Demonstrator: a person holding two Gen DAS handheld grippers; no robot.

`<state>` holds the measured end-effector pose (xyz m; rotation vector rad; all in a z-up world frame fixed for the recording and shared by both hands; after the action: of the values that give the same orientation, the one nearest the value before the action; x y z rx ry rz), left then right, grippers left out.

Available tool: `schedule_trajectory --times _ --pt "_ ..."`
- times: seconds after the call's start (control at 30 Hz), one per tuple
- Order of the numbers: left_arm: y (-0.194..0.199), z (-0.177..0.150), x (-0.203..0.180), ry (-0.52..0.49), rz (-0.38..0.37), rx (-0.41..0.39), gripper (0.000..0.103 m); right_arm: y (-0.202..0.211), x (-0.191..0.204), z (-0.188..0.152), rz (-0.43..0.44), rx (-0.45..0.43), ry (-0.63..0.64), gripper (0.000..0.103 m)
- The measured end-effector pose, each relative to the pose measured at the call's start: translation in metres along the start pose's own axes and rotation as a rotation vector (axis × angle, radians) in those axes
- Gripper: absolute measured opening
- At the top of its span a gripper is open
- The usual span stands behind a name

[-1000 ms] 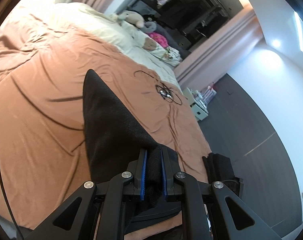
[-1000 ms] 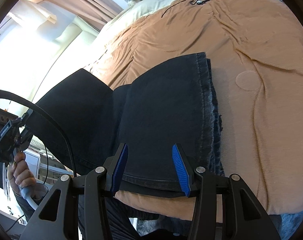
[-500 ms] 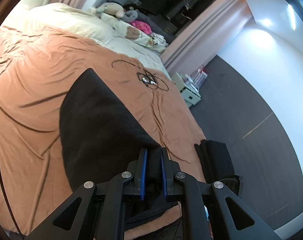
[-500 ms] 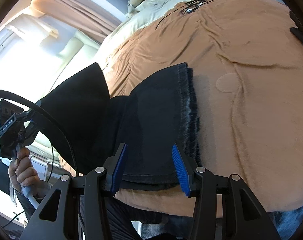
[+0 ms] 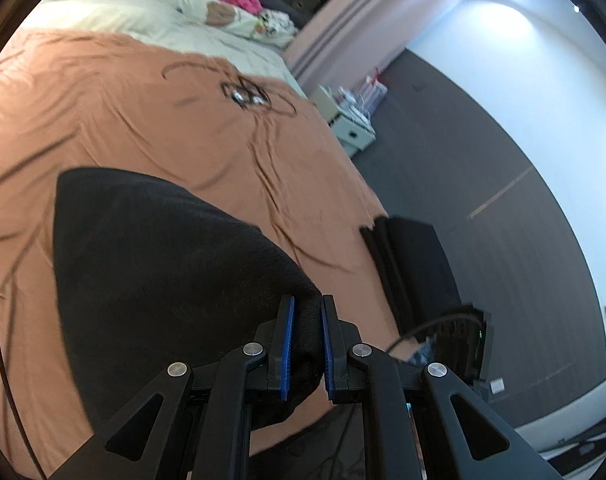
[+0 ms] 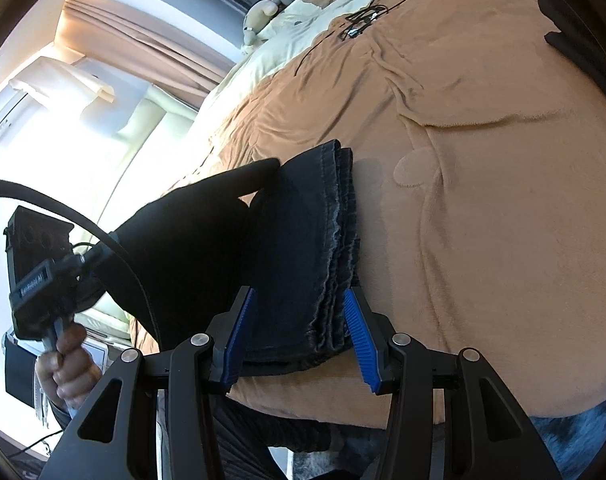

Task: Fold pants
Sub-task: 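Lower the folded corner onto the pants and open the left tool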

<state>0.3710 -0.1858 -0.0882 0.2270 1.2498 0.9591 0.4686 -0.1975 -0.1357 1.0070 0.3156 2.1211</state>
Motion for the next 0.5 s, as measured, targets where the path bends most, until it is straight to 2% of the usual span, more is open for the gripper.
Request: schedule_trajectory --times 0.3,0.33,0.37,0.4,0.43,0.5 --pt "-0.026 -0.051 0.003 -0.015 -0.011 0.18 0.014 -0.011 0.004 0.002 0.031 0.008 -0.004 0.044" --pt "-0.026 -0.052 0.006 -0.005 -0.014 0.186 0.019 -0.012 0.003 0.002 0.032 0.009 -0.007 0.044" --pt "-0.024 -0.05 0.012 0.015 -0.011 0.183 0.036 -0.014 0.004 0.002 0.032 0.011 -0.011 0.046" --pt "-0.02 -0.047 0.016 0.027 -0.006 0.171 0.048 -0.015 0.003 0.002 0.033 0.012 -0.013 0.053" --pt "-0.017 -0.044 0.021 0.038 -0.002 0.151 0.064 -0.015 0.005 0.002 0.031 0.011 -0.012 0.056" --pt "-0.007 -0.034 0.032 0.06 0.008 0.109 0.067 -0.019 0.006 0.002 0.029 0.015 -0.01 0.058"
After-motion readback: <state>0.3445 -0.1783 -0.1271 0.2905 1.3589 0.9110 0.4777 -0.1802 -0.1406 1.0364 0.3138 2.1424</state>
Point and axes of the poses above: each gripper's, at about its wrist camera, not at the fingertips, and y roughly against the way its jaws point, x to its left, z to its top, the point moved 10 cm from there along -y, roughly the way its jaws point, and after that the axes turned 15 degrees about y, right-handed, at the moved point
